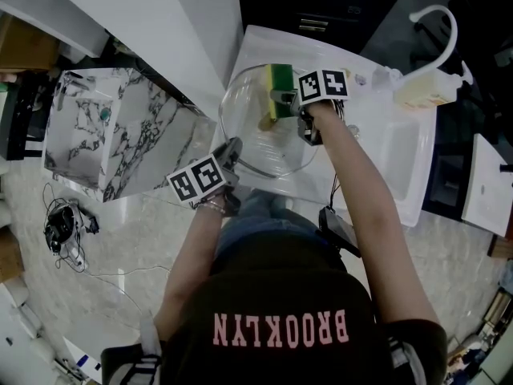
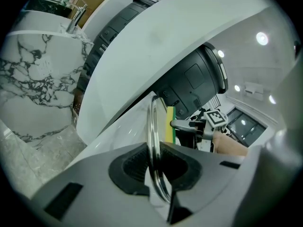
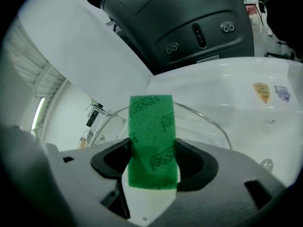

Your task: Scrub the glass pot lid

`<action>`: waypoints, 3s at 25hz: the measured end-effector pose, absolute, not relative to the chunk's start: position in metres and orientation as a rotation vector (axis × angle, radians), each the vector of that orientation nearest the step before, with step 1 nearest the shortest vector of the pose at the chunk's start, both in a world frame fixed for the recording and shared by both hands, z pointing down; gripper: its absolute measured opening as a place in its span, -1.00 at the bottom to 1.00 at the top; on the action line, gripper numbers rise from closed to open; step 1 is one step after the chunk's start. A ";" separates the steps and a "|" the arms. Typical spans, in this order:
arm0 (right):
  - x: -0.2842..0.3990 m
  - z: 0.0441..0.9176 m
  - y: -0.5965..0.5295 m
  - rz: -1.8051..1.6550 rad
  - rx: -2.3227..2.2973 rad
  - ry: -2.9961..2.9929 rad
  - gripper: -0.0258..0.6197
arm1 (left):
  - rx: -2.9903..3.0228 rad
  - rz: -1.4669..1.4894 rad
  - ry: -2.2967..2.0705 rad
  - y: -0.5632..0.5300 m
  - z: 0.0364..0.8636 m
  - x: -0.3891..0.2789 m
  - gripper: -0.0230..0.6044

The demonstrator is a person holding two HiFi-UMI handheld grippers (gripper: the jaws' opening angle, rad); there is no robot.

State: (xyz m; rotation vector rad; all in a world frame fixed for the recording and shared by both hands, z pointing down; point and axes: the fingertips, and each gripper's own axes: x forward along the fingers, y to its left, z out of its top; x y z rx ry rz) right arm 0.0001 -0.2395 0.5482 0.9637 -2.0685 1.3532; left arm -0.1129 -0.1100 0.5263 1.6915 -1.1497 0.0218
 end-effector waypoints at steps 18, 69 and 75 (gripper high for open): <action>0.058 0.573 -0.213 1.220 0.950 -1.869 -0.06 | 1.690 0.012 -1.175 -0.112 0.527 -0.115 -0.78; 0.218 0.475 -0.145 1.317 1.631 -2.170 -0.06 | 2.630 0.516 -1.094 -0.170 0.364 -0.011 -0.78; 0.229 0.478 -0.138 1.322 1.672 -2.143 -0.06 | 2.934 0.707 -0.993 -0.165 0.338 0.002 -0.78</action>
